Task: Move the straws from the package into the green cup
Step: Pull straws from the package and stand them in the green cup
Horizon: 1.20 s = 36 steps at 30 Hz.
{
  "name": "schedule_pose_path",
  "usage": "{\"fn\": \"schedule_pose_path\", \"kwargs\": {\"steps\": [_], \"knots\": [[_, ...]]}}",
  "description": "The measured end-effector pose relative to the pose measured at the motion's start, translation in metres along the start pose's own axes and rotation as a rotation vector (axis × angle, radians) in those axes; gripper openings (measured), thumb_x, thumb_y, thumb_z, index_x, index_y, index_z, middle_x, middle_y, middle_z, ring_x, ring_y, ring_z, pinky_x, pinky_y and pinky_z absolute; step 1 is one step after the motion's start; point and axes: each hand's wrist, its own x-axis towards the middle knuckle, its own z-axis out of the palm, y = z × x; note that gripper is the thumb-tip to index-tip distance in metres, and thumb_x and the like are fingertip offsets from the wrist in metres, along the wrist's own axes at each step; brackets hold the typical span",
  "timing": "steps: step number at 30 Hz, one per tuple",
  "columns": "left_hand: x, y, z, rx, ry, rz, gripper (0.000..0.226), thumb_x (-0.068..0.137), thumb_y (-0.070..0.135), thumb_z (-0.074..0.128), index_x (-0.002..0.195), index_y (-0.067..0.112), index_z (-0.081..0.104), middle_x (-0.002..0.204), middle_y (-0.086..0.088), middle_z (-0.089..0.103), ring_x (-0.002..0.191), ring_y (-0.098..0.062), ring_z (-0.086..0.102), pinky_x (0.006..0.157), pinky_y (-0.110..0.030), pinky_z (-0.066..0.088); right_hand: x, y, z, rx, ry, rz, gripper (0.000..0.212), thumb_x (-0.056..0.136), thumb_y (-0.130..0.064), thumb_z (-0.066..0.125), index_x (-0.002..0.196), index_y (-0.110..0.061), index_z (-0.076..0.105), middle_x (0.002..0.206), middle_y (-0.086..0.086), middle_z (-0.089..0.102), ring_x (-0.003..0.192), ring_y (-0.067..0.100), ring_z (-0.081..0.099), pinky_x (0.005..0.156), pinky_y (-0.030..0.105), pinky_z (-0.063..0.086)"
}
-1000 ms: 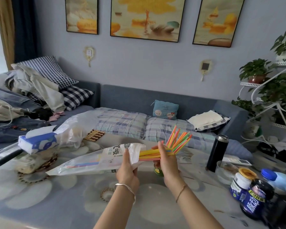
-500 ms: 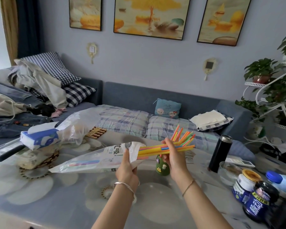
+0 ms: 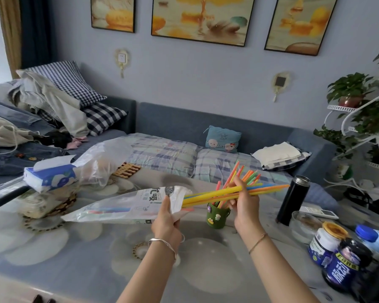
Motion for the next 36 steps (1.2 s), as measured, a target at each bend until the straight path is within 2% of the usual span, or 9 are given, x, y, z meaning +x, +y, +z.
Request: {"fn": "schedule_pose_path", "kwargs": {"steps": [4,7,12,16,22,25,29,33,36], "knots": [[0.001,-0.013,0.004,0.019,-0.018,-0.017,0.036,0.084,0.017,0.07,0.114,0.0,0.06,0.108,-0.013,0.067,0.042,-0.018,0.066,0.048,-0.024,0.055,0.006,0.018,0.003,-0.248,-0.205,0.069,0.029,0.093,-0.025,0.051,0.07,-0.011,0.063,0.053,0.004,0.054,0.036,0.011,0.044,0.038,0.018,0.035],[0.002,-0.02,0.007,0.031,-0.011,-0.009,0.038,0.082,0.021,0.073,0.111,0.0,0.062,0.092,-0.01,0.069,0.06,-0.023,0.067,0.043,-0.021,0.054,0.011,0.026,0.005,-0.394,-0.271,0.084,0.037,0.095,-0.031,0.046,0.069,-0.011,0.064,0.05,0.004,0.059,0.041,0.016,0.05,0.043,0.022,0.038],[0.009,-0.027,0.001,0.03,-0.032,-0.089,0.03,0.084,0.036,0.069,0.097,0.011,0.06,0.047,0.001,0.067,0.036,-0.009,0.062,0.028,-0.015,0.04,0.023,0.012,0.005,-0.377,-0.199,0.006,0.041,0.095,-0.03,0.046,0.063,-0.012,0.061,0.051,0.004,0.058,0.037,0.01,0.05,0.036,0.017,0.039],[0.025,-0.033,-0.002,-0.043,-0.01,-0.115,0.055,0.081,0.034,0.072,0.125,0.005,0.059,0.081,-0.004,0.069,0.064,-0.013,0.065,0.045,-0.019,0.052,0.042,0.01,0.005,-0.439,-0.126,0.014,0.043,0.093,-0.039,0.049,0.058,-0.018,0.065,0.067,0.003,0.063,0.056,0.014,0.057,0.05,0.023,0.044],[0.038,-0.029,0.004,-0.02,0.093,-0.035,0.053,0.082,0.024,0.074,0.125,-0.001,0.057,0.107,-0.013,0.065,0.069,-0.015,0.061,0.053,-0.023,0.051,0.066,0.007,-0.008,-0.414,-0.05,0.012,0.043,0.093,-0.035,0.049,0.057,-0.014,0.058,0.061,0.001,0.063,0.05,0.011,0.056,0.044,0.019,0.04],[0.044,-0.031,0.005,0.003,0.114,-0.014,0.051,0.082,0.022,0.073,0.124,-0.003,0.055,0.107,-0.014,0.062,0.069,-0.016,0.06,0.041,-0.018,0.051,0.072,0.008,-0.013,-0.423,-0.022,-0.007,0.04,0.094,-0.033,0.048,0.06,-0.013,0.055,0.056,-0.001,0.06,0.047,0.008,0.055,0.04,0.016,0.04],[0.055,-0.039,0.005,0.007,0.15,-0.012,0.052,0.083,0.021,0.072,0.124,-0.005,0.054,0.108,-0.014,0.062,0.072,-0.018,0.06,0.051,-0.025,0.053,0.088,0.012,-0.021,-0.47,0.031,-0.071,0.04,0.093,-0.034,0.049,0.06,-0.013,0.055,0.062,0.002,0.057,0.05,0.011,0.052,0.037,0.014,0.039],[0.07,-0.045,0.004,-0.015,0.194,0.01,0.052,0.083,0.021,0.072,0.124,-0.005,0.054,0.111,-0.015,0.063,0.07,-0.018,0.061,0.041,-0.018,0.052,0.106,0.016,-0.033,-0.493,0.088,-0.124,0.038,0.093,-0.036,0.049,0.07,-0.007,0.058,0.065,0.005,0.057,0.047,0.011,0.052,0.035,0.014,0.038],[0.08,-0.049,0.004,-0.018,0.206,0.029,0.05,0.083,0.021,0.072,0.122,-0.004,0.055,0.107,-0.012,0.063,0.071,-0.018,0.062,0.045,-0.018,0.054,0.119,0.019,-0.041,-0.53,0.105,-0.176,0.039,0.093,-0.032,0.048,0.065,-0.008,0.056,0.061,0.006,0.054,0.04,0.008,0.047,0.035,0.015,0.036]]}}
